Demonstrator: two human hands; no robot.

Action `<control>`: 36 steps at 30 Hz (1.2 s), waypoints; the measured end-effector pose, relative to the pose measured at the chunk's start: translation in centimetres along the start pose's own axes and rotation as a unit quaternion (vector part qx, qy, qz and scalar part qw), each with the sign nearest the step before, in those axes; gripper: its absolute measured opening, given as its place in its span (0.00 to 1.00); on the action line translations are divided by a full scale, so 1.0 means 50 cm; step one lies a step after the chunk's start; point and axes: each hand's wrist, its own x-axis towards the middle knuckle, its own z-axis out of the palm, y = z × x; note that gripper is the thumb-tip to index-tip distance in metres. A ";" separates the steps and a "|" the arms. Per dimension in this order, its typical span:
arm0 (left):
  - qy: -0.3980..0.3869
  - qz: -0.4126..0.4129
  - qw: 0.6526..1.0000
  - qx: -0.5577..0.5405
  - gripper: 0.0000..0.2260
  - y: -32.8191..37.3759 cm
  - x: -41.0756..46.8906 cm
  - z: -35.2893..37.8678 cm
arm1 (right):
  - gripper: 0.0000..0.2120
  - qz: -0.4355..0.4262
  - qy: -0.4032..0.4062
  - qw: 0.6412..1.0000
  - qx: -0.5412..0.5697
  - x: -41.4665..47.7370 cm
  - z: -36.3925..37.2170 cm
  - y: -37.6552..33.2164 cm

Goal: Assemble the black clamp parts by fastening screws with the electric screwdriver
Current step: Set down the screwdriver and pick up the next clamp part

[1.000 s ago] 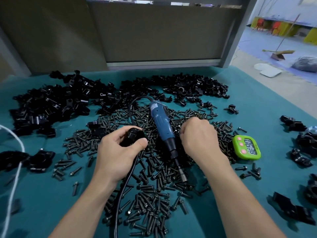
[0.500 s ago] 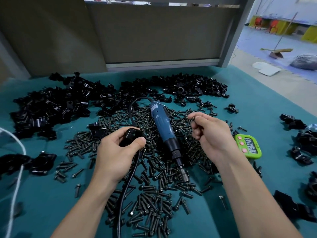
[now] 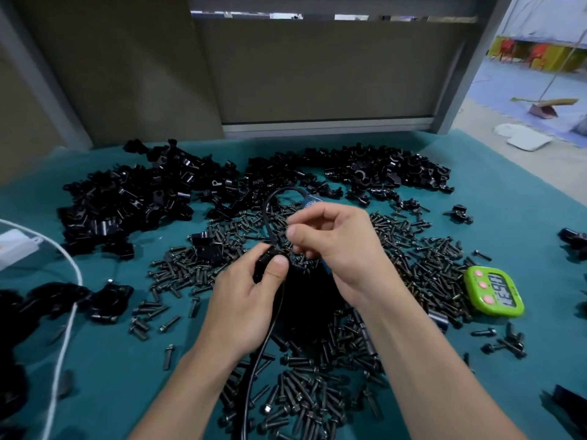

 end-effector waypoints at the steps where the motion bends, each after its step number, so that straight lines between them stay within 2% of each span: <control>1: 0.012 -0.013 1.000 0.017 0.23 0.000 0.000 -0.004 | 0.09 0.000 -0.001 1.000 0.001 -0.003 -0.001 0.005; 6: 0.051 -0.039 0.995 0.081 0.23 0.002 0.003 -0.013 | 0.11 0.023 0.011 0.998 0.048 -0.013 -0.016 0.024; 10: 0.038 -0.046 0.995 0.084 0.20 0.004 0.001 -0.012 | 0.05 0.008 0.014 0.999 0.033 -0.017 -0.020 0.025; 14: 0.013 -0.016 0.998 0.059 0.14 0.008 0.001 -0.011 | 0.04 -0.013 -0.009 1.000 -0.003 -0.017 -0.022 0.030; 21: -0.007 0.019 0.999 0.028 0.14 0.009 0.000 -0.010 | 0.06 -0.027 -0.055 0.997 -0.038 -0.015 -0.029 0.036; 33: -0.023 0.006 0.998 0.049 0.14 0.004 0.000 -0.013 | 0.05 -0.025 -0.087 0.995 -0.035 -0.012 -0.034 0.039; 36: -0.030 0.020 0.996 0.083 0.14 0.009 -0.005 -0.015 | 0.05 -0.021 -0.089 0.993 -0.070 -0.014 -0.033 0.038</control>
